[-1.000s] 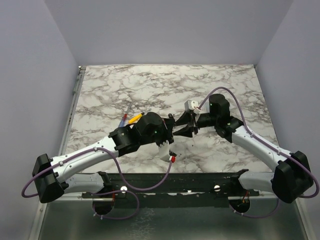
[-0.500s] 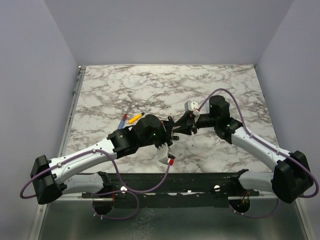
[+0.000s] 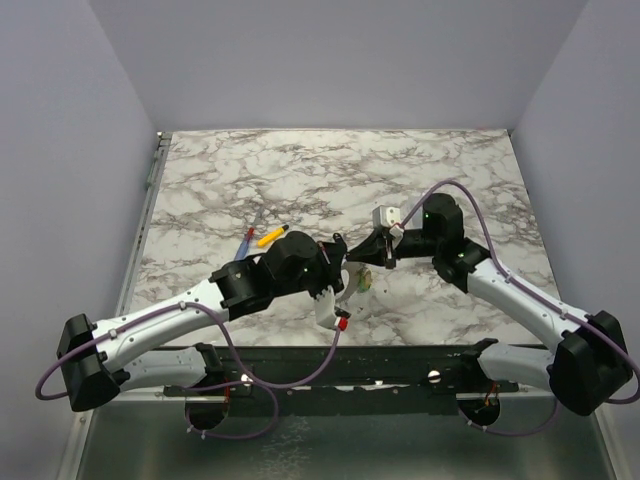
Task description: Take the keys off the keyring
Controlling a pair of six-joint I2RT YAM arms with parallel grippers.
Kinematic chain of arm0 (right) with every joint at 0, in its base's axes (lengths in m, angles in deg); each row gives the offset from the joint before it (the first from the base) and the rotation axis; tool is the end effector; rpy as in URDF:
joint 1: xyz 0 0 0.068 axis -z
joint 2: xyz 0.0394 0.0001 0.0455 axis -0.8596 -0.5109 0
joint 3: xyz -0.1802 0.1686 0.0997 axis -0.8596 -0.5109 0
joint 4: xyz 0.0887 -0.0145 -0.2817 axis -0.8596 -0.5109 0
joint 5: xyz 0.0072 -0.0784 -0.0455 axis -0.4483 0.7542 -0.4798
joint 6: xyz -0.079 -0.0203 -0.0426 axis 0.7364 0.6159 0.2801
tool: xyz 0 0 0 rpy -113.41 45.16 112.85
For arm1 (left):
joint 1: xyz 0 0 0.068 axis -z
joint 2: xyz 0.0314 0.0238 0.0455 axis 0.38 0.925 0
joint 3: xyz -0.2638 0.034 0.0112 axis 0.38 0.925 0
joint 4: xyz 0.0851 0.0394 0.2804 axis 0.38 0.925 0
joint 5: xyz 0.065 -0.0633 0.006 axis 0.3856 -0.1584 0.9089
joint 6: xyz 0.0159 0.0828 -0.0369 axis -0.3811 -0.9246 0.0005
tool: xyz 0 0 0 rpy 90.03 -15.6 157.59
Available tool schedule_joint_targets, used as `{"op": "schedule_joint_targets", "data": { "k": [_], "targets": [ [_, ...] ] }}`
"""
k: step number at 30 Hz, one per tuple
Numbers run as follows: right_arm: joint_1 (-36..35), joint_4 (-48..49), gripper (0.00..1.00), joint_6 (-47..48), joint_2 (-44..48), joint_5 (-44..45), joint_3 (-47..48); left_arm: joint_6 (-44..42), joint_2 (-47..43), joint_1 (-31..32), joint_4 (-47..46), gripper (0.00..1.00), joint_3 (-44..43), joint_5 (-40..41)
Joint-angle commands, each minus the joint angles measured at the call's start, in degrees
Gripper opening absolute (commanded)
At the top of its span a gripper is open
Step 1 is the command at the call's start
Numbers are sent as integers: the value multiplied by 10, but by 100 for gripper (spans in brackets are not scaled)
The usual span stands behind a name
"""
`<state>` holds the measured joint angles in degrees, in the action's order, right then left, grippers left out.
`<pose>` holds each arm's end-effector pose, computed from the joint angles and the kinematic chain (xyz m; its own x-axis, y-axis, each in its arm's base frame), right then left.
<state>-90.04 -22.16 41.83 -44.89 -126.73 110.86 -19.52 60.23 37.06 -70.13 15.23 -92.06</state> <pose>0.2390 0.2215 0.2530 0.1597 -0.1762 -0.9713 -0.9861 0.0164 -0.1651 0.1630 -0.2815 0.2726 0.9082 0.3948 0.1393 0.0906 -0.5102 0.8552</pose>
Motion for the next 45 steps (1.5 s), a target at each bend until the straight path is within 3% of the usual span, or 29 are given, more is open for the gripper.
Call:
{"op": "schedule_joint_targets", "data": {
  "k": [1,13,21,23,26,29,32,45],
  "targets": [
    [17,-27,1,10,16,32,0,9,-40,3,13,0,13,41],
    [42,-36,1,0,21,30,5,19,-76,-12,81,0,19,70],
    [43,-29,1,6,2,-15,-2,16,-63,-17,77,0,-1,42],
    [43,-26,11,6,-4,-32,-6,12,-54,-17,70,0,-5,33],
    [42,-21,32,4,-12,-48,-10,9,-39,-16,51,0,-8,22],
    [42,-22,46,7,-11,-49,-9,9,-24,-15,34,0,-10,-1],
    [42,-24,53,7,-8,-50,-8,2,-18,-14,29,0,-9,-10],
    [2,14,55,-37,-21,-29,-13,-8,-3,-5,24,0,-15,-13]
  ]
}}
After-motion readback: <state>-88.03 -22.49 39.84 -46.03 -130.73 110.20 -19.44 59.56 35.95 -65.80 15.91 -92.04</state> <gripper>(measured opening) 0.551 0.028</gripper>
